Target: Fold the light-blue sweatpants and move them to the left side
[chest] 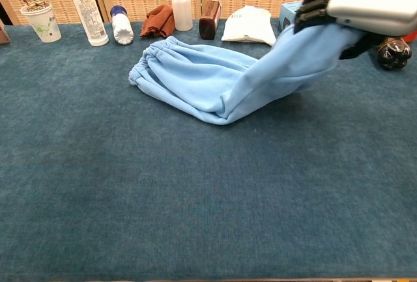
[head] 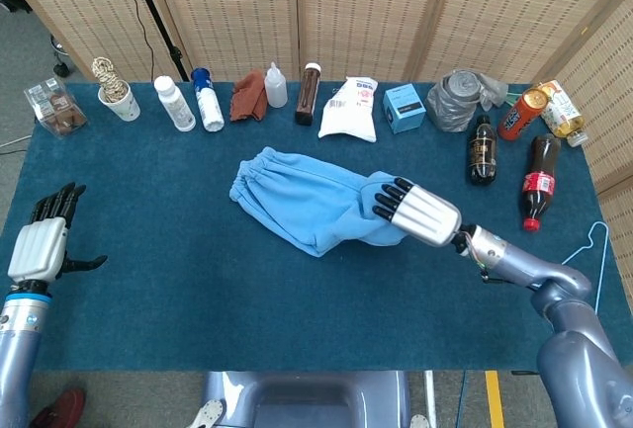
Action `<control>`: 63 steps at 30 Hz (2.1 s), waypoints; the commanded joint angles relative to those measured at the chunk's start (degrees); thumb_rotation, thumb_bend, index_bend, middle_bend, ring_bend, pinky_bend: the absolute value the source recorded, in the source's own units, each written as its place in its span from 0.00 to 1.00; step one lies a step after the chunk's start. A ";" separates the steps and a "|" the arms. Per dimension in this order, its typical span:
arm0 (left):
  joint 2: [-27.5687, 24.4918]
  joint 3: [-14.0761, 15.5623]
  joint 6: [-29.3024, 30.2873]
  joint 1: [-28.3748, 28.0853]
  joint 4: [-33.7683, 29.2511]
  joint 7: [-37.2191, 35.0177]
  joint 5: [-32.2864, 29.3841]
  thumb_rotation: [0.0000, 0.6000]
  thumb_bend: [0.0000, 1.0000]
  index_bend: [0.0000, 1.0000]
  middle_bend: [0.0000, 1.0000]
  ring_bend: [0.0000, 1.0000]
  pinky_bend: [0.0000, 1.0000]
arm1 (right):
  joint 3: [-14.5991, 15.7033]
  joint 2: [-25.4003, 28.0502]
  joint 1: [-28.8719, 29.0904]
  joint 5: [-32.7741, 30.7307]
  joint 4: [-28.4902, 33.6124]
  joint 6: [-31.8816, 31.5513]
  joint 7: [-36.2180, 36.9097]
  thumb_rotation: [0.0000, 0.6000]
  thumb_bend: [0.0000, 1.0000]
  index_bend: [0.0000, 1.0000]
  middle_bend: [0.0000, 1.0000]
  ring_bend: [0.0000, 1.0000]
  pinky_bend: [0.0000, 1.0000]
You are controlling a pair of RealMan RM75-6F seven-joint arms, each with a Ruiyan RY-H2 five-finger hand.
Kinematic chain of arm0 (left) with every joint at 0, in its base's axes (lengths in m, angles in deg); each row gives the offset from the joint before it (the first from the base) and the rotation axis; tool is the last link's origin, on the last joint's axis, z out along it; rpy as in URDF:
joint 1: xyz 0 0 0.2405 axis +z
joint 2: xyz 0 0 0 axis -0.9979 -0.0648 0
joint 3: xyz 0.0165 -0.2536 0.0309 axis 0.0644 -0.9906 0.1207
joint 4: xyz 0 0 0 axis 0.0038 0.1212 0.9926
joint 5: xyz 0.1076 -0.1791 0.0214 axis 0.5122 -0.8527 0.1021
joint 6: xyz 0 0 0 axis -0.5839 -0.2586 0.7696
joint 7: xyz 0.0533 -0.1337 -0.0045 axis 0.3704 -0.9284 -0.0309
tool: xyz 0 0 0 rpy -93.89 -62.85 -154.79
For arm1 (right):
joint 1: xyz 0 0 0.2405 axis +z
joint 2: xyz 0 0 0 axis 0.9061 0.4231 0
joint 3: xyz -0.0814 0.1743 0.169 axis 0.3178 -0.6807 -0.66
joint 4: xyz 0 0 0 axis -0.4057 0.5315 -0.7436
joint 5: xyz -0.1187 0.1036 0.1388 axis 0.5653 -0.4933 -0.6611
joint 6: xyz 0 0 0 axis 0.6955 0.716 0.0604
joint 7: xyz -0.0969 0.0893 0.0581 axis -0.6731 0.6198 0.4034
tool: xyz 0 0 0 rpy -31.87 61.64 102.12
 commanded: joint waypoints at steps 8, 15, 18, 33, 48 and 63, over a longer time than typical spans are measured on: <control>-0.27 -0.41 -1.23 -0.22 0.96 -1.01 -0.97 1.00 0.00 0.00 0.00 0.00 0.00 | -5.52 -4.74 9.03 -4.47 4.40 13.38 -3.31 1.00 0.85 0.57 0.39 0.35 0.51; -0.20 -0.63 -2.02 -0.50 1.58 -1.05 -1.99 1.00 0.00 0.00 0.00 0.00 0.00 | -11.18 -8.99 12.34 -10.72 4.95 22.70 -3.72 1.00 0.85 0.57 0.40 0.35 0.51; -0.07 -0.76 -2.16 -0.62 1.73 -0.84 -2.54 1.00 0.00 0.00 0.00 0.00 0.00 | -13.76 -10.79 13.58 -13.13 4.79 24.09 -5.61 1.00 0.85 0.58 0.40 0.35 0.51; -0.14 -0.73 -2.15 -0.48 1.70 -1.20 -2.58 1.00 0.00 0.00 0.00 0.00 0.00 | -21.18 -16.18 14.84 -21.27 7.83 27.86 -10.98 1.00 0.00 0.00 0.00 0.00 0.00; 0.00 -0.56 -1.91 -0.19 2.80 -4.62 1.35 1.00 0.00 0.00 0.00 0.00 0.00 | -28.07 -7.01 10.20 -27.75 28.77 23.63 -19.46 1.00 0.00 0.00 0.00 0.00 0.00; 6.66 0.56 -0.66 -7.16 16.74 -12.78 24.31 1.00 0.00 0.00 0.00 0.00 0.00 | -18.08 24.32 -9.80 -24.63 61.53 20.08 -14.20 1.00 0.00 0.00 0.00 0.00 0.00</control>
